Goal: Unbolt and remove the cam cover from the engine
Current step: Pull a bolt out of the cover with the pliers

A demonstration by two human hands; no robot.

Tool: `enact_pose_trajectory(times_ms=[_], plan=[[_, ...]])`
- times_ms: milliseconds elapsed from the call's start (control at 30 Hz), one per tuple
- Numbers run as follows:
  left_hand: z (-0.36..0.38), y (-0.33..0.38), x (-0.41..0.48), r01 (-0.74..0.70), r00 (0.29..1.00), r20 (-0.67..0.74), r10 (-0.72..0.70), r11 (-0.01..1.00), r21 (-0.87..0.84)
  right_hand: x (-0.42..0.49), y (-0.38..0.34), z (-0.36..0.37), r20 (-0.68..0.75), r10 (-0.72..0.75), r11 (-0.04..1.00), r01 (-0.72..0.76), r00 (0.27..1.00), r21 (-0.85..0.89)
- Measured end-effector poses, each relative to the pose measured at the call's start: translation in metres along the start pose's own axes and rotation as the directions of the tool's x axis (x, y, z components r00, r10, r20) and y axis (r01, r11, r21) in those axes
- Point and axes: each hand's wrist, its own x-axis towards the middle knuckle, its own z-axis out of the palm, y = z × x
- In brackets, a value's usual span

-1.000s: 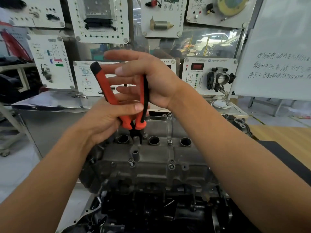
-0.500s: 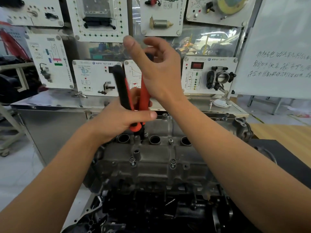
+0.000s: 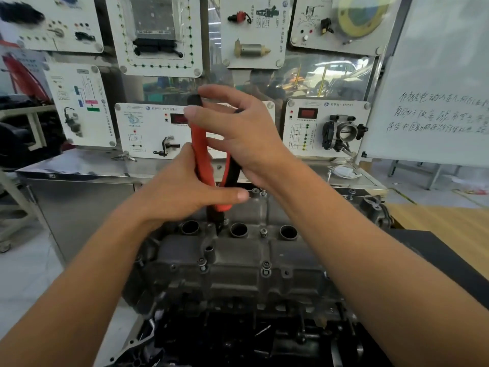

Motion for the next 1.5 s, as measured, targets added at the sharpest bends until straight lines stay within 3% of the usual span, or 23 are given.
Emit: enact_pose_trajectory(times_ms=[100, 167, 233, 367, 500, 600, 700, 800, 900, 1067, 1167, 1233, 1300, 1433, 1500], plan=[[-0.02, -0.006, -0.003, 0.063, 0.985, 0.169, -0.017, 0.96, -0.272, 0.009, 0.001, -0.013, 0.201, 0.072, 0.974, -0.112, 0.977, 0.198], [-0.022, -0.007, -0.005, 0.109, 0.955, 0.296, 0.009, 0.92, -0.376, 0.012, 0.006, -0.013, 0.208, 0.092, 0.964, -0.139, 0.974, 0.225], [-0.016, -0.006, -0.003, 0.112, 0.94, 0.341, 0.025, 0.92, -0.376, 0.012, 0.014, -0.008, 0.141, 0.11, 0.963, -0.14, 0.984, 0.229], [-0.005, -0.003, 0.0, 0.085, 0.956, 0.292, 0.027, 0.927, -0.366, 0.015, 0.023, -0.006, -0.061, 0.052, 0.996, -0.047, 0.997, 0.076], [0.015, -0.001, -0.001, 0.032, 0.999, 0.04, -0.022, 0.957, -0.29, 0.009, 0.007, -0.011, -0.161, -0.081, 0.991, 0.062, 0.984, -0.117], [0.029, -0.001, -0.001, 0.021, 0.989, -0.143, -0.035, 0.995, -0.1, -0.004, 0.001, -0.006, -0.058, -0.07, 0.967, 0.054, 0.996, -0.25], [0.032, 0.0, -0.004, -0.102, 0.985, -0.139, 0.102, 0.995, 0.007, -0.012, 0.007, 0.004, 0.013, -0.055, 0.946, 0.057, 0.998, -0.319], [0.032, -0.005, -0.012, -0.036, 0.979, -0.196, 0.048, 0.997, 0.064, -0.007, 0.008, 0.003, -0.008, -0.076, 0.962, 0.072, 0.997, -0.264], [0.023, -0.011, -0.019, 0.024, 0.971, -0.237, -0.002, 0.996, 0.089, 0.003, 0.01, -0.005, 0.116, 0.005, 0.999, 0.001, 0.993, -0.052], [-0.003, -0.015, -0.019, -0.023, 0.996, -0.085, 0.002, 0.969, -0.245, 0.02, 0.012, -0.018, 0.462, 0.09, 0.962, -0.197, 0.882, 0.189], [-0.012, -0.015, -0.012, 0.039, 0.98, 0.193, 0.04, 0.921, -0.387, 0.027, 0.011, -0.01, 0.572, 0.105, 0.955, -0.243, 0.814, 0.171], [-0.016, -0.015, -0.008, 0.093, 0.932, 0.36, 0.049, 0.926, -0.366, 0.032, 0.013, -0.003, 0.497, 0.112, 0.957, -0.229, 0.86, 0.18], [-0.015, -0.015, -0.006, 0.105, 0.927, 0.371, 0.048, 0.919, -0.381, 0.035, 0.016, 0.001, 0.361, 0.128, 0.953, -0.216, 0.924, 0.214], [0.005, -0.012, -0.008, 0.023, 0.99, 0.138, 0.022, 0.948, -0.316, 0.024, 0.026, 0.01, 0.057, 0.119, 0.983, -0.126, 0.991, 0.133], [0.018, -0.01, -0.011, 0.005, 1.0, 0.0, -0.006, 0.982, -0.187, 0.012, 0.031, 0.009, -0.116, 0.019, 0.998, -0.012, 0.993, 0.064]])
